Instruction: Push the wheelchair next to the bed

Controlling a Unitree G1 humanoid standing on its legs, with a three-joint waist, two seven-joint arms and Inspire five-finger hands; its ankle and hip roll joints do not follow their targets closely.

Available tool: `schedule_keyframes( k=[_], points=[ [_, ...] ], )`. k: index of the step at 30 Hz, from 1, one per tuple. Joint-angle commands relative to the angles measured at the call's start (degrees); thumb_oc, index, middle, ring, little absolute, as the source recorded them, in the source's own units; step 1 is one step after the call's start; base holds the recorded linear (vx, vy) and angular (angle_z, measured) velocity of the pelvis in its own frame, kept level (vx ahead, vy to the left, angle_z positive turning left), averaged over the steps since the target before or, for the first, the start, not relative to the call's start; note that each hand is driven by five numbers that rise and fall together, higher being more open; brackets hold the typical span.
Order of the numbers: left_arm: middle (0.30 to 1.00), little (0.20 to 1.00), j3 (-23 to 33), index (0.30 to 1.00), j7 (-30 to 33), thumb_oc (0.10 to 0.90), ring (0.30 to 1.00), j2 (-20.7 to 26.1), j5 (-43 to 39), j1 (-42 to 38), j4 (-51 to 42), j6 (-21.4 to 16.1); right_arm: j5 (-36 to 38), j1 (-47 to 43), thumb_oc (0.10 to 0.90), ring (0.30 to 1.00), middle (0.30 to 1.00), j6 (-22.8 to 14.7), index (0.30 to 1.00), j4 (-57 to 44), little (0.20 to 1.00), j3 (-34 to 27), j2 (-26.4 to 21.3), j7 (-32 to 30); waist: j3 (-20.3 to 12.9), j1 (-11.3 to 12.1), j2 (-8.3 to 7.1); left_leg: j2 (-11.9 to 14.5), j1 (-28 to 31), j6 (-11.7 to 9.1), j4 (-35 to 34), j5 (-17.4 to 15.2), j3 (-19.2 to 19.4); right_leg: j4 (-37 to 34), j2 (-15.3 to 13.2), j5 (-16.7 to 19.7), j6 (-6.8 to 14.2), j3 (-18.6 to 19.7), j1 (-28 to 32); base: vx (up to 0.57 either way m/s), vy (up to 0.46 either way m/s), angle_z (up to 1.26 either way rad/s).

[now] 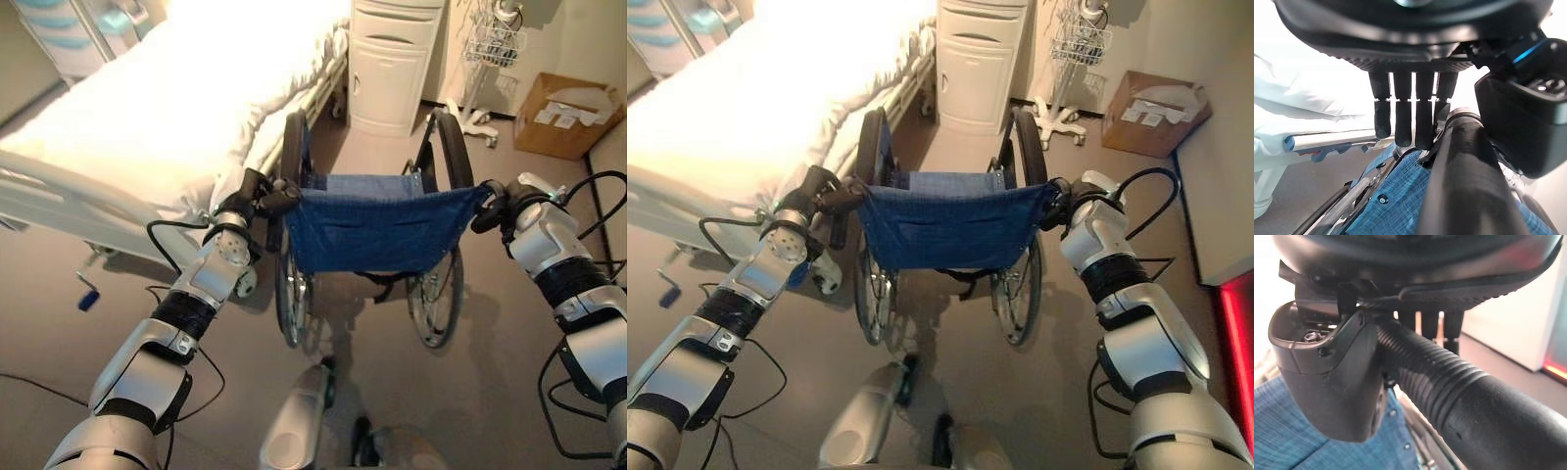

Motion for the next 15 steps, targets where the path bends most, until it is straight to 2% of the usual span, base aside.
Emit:
schedule_keyframes(
  k=[1, 2, 3, 4, 5, 6, 7, 8, 9, 10, 11, 12, 13, 14, 15],
  points=[
    [0.3, 0.3, -3.3, 0.3, -3.5, 0.4, 0.3, -3.1, 1.1, 1.4, 4.9, 0.7, -1.1, 0.6, 0.4, 0.3, 0.3, -8.9, 0.3, -3.5, 0.3, 5.4, 7.7, 1.7, 2.2, -3.2, -3.35, -2.2, 7.6, 7.8, -4.4, 10.3, 5.4, -6.7, -1.3, 6.5, 7.3, 0.2, 8.8, 0.5, 0.24, -0.4],
    [0.3, 0.3, -3.4, 0.3, -3.6, 0.4, 0.3, -3.1, 1.1, 1.6, 5.9, 0.1, -2.2, 0.8, 0.4, 0.3, 0.3, -9.0, 0.3, -3.4, 0.3, 5.2, 8.1, 3.1, 1.3, -3.1, -4.0, -2.3, 7.4, 8.3, -1.2, 8.6, 5.1, -5.8, -2.8, 5.4, 7.6, -1.1, 9.7, 0.47, 0.22, -0.32],
    [0.3, 0.3, -3.1, 0.3, -4.1, 0.4, 0.3, -2.5, 1.2, 1.8, 5.9, 0.0, -1.8, 1.1, 0.4, 0.3, 0.3, -9.1, 0.3, -3.4, 0.3, 5.5, 8.3, 2.9, 0.4, -2.3, -4.27, -1.3, 7.9, 9.2, -0.6, 7.0, 5.6, -4.0, -4.3, 5.9, 8.5, -2.4, 9.8, 0.46, 0.177, -0.27],
    [0.3, 0.3, -2.8, 0.3, -5.3, 0.4, 0.3, -1.8, 1.6, 1.9, 5.8, 0.4, -0.7, 1.8, 0.4, 0.3, 0.3, -9.6, 0.3, -2.6, 0.3, 5.8, 8.7, 2.0, -0.5, -1.5, -5.22, -1.4, 8.7, 10.3, -0.5, 5.7, 5.4, -1.3, -6.4, 7.0, 10.3, -3.3, 10.8, 0.35, 0.126, -0.21],
    [0.3, 0.3, -2.9, 0.3, -5.5, 0.4, 0.3, -1.4, 1.5, 2.1, 5.8, 0.6, -0.5, 2.6, 0.4, 0.3, 0.3, -10.2, 0.3, -2.3, 0.3, 5.5, 9.1, 1.6, -1.2, -0.9, -5.29, -1.3, 9.1, 10.7, -1.0, 5.6, 4.9, 0.0, -6.7, 8.5, 11.1, -3.4, 10.9, 0.47, 0.153, -0.2],
    [0.3, 0.3, -3.2, 0.3, -6.6, 0.4, 0.3, -0.6, 1.8, 2.5, 5.7, 0.8, 0.3, 4.5, 0.4, 0.3, 0.3, -11.5, 0.3, -1.7, 0.3, 5.0, 9.7, 0.1, -2.6, -0.2, -5.71, -1.5, 10.3, 11.6, -2.0, 5.2, 3.2, 5.0, -8.2, 12.7, 13.2, -3.0, 10.6, 0.39, 0.142, -0.26],
    [0.3, 0.3, -3.5, 0.3, -7.0, 0.4, 0.3, -0.6, 2.6, 2.6, 5.8, 0.8, 0.8, 5.6, 0.4, 0.3, 0.3, -11.8, 0.3, -1.9, 0.3, 4.9, 9.7, -0.7, -3.1, -0.5, -5.36, -1.2, 11.7, 12.0, -2.5, 4.7, 1.6, 11.0, -9.1, 16.4, 13.9, -1.5, 8.2, 0.53, 0.238, -0.11],
    [0.3, 0.3, -4.1, 0.3, -6.5, 0.4, 0.3, -1.1, 2.9, 3.4, 5.6, 1.2, 0.9, 7.8, 0.4, 0.3, 0.3, -12.3, 0.3, -2.7, 0.3, 4.3, 9.1, -1.1, -3.7, -1.8, -4.12, -0.9, 14.3, 12.7, -3.8, 4.1, -0.9, 20.2, -8.3, 19.2, 14.1, 1.0, 3.5, 0.44, 0.241, -0.05],
    [0.3, 0.3, -4.4, 0.3, -6.7, 0.4, 0.3, -1.6, 3.3, 3.7, 5.5, 1.3, 0.6, 9.6, 0.4, 0.3, 0.3, -12.3, 0.3, -3.3, 0.3, 3.6, 9.0, -1.6, -4.1, -2.3, -3.32, -0.7, 15.6, 13.3, -4.0, 3.6, -2.1, 24.3, -10.7, 22.5, 14.2, 0.5, 0.6, 0.35, 0.202, 0.08],
    [0.3, 0.3, -4.5, 0.3, -6.8, 0.4, 0.3, -1.6, 3.4, 3.7, 5.4, 1.4, 0.4, 10.1, 0.4, 0.3, 0.3, -12.3, 0.3, -3.5, 0.3, 3.4, 9.0, -1.6, -4.1, -2.4, -3.39, -1.0, 15.8, 13.5, -3.9, 3.3, -2.3, 25.3, -11.8, 23.0, 14.2, 0.4, -0.1, 0.27, 0.133, 0.07],
    [0.3, 0.3, -4.7, 0.3, -7.1, 0.4, 0.3, -2.3, 4.6, 4.0, 5.7, 1.0, 1.0, 11.1, 0.4, 0.3, 0.3, -12.0, 0.3, -3.6, 0.3, 3.6, 9.2, -2.4, -3.5, -3.5, -2.33, -0.5, 18.2, 14.1, -3.6, 2.0, -3.3, 31.0, -14.2, 25.6, 14.3, 1.3, -7.4, 0.23, 0.049, 0.18],
    [0.3, 0.3, -4.9, 0.3, -7.2, 0.4, 0.3, -2.8, 5.4, 4.2, 6.0, 0.9, 2.0, 11.4, 0.4, 0.3, 0.3, -11.7, 0.3, -3.3, 0.3, 4.0, 9.4, -3.3, -3.1, -4.4, -1.42, 0.1, 19.5, 14.4, -3.4, 1.3, -3.8, 32.3, -14.4, 26.9, 13.7, 2.8, -12.2, 0.4, -0.047, 0.1],
    [0.3, 0.3, -5.3, 0.3, -7.9, 0.4, 0.3, -3.7, 7.0, 4.4, 6.9, -0.6, 3.4, 12.3, 0.4, 0.3, 0.3, -10.6, 0.3, -3.2, 0.3, 4.3, 9.8, -4.8, -1.8, -6.6, -0.86, -0.1, 21.7, 14.4, -3.0, 0.5, -4.7, 29.7, -13.9, 26.7, 12.8, 5.1, -18.8, 0.33, -0.095, 0.15],
    [0.3, 0.3, -5.3, 0.3, -7.9, 0.4, 0.3, -3.8, 7.0, 4.5, 7.1, -0.8, 3.6, 12.4, 0.4, 0.3, 0.3, -10.4, 0.3, -3.2, 0.3, 4.4, 9.9, -5.1, -1.8, -6.7, -0.7, 0.0, 21.7, 14.4, -3.0, 0.5, -4.8, 28.8, -13.9, 26.9, 12.8, 5.1, -19.3, 0.35, -0.139, 0.27],
    [0.3, 0.3, -5.8, 0.3, -7.6, 0.4, 0.3, -4.2, 7.3, 4.4, 7.6, -1.6, 4.2, 12.5, 0.4, 0.3, 0.3, -9.2, 0.3, -3.6, 0.3, 4.5, 9.9, -5.8, -1.5, -7.4, -0.84, -0.5, 21.9, 14.2, -2.5, 0.0, -6.0, 25.0, -13.9, 26.9, 12.5, 5.9, -20.6, 0.23, -0.112, 0.84]
  ],
)
